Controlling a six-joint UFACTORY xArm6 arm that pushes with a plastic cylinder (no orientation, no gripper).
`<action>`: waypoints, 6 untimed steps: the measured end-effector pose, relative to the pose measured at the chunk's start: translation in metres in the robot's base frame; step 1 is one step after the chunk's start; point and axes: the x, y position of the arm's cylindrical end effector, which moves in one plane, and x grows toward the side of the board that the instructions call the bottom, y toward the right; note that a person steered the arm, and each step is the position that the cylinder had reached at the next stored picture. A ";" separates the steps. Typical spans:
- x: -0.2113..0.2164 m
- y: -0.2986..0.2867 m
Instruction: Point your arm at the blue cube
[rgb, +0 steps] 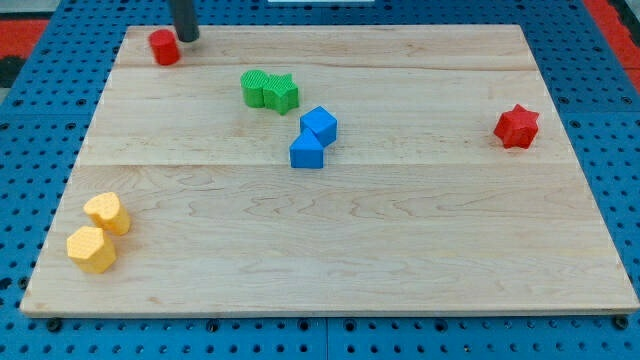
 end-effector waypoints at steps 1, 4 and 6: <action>0.000 0.023; 0.080 0.202; 0.081 0.221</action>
